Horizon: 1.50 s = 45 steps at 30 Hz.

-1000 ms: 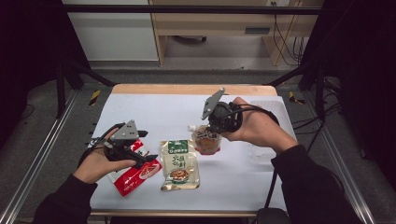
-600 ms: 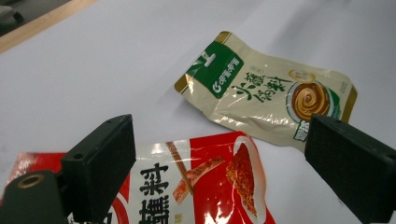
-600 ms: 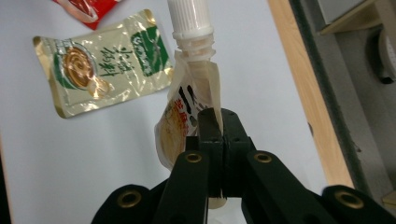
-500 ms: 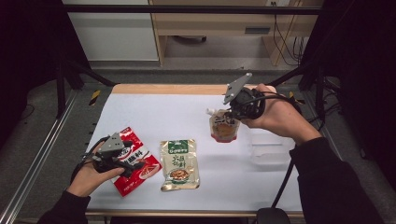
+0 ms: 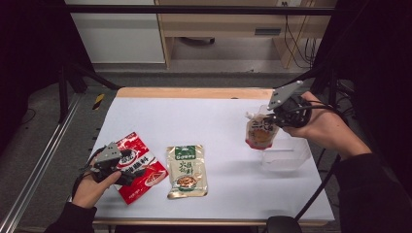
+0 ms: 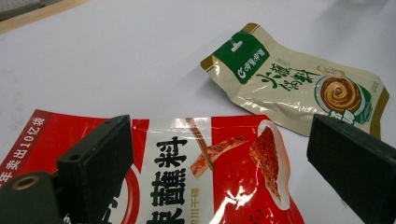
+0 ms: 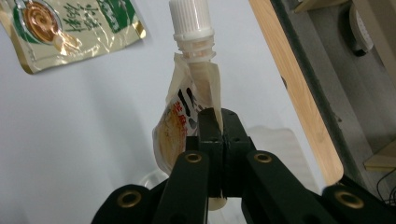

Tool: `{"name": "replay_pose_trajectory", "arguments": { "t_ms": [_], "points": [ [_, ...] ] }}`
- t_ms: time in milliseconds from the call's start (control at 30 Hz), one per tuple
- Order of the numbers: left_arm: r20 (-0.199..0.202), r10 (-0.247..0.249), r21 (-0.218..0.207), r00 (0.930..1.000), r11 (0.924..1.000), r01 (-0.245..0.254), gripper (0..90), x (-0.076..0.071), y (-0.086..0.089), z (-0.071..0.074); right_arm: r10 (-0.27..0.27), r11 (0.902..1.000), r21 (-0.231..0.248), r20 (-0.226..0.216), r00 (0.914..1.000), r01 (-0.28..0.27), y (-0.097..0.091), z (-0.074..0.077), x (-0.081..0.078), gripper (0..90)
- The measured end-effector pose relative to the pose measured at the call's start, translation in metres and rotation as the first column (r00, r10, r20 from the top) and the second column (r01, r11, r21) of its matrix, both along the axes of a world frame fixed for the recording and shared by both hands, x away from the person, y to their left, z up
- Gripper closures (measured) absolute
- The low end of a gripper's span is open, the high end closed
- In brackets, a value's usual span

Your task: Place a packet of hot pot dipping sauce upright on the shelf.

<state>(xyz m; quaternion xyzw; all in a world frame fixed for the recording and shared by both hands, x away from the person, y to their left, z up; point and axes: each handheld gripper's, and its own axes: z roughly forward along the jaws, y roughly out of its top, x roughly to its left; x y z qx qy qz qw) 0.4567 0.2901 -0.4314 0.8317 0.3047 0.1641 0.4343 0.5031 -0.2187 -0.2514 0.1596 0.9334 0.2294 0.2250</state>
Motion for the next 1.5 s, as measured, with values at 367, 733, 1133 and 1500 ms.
{"name": "replay_pose_trajectory", "arguments": {
  "t_ms": [367, 733, 1133, 1500],
  "points": [
    [-0.004, 0.016, -0.014, 0.9999, 0.9998, -0.017, 7.1, 0.001, 0.005, -0.004, -0.053, 0.9982, 0.027, -0.012, 0.9985, 0.053, -0.041, -0.009, -0.013, 89.5],
    [-0.025, 0.012, -0.009, 0.9996, 0.9999, -0.012, 7.1, 0.002, 0.005, -0.009, -0.091, 0.9947, 0.045, -0.032, 0.9953, 0.092, -0.067, -0.021, -0.02, 89.4],
    [-0.029, 0.008, -0.002, 0.9995, 1.0, -0.008, 7.2, 0.002, 0.004, -0.01, -0.098, 0.9922, 0.072, -0.053, 0.9937, 0.102, -0.078, -0.031, -0.026, 89.4],
    [-0.033, 0.002, 0.004, 0.9994, 1.0, -0.002, 7.1, 0.002, 0.003, -0.011, -0.088, 0.9924, 0.077, -0.097, 0.9914, 0.096, -0.074, -0.057, -0.021, 89.3]
  ]
}}
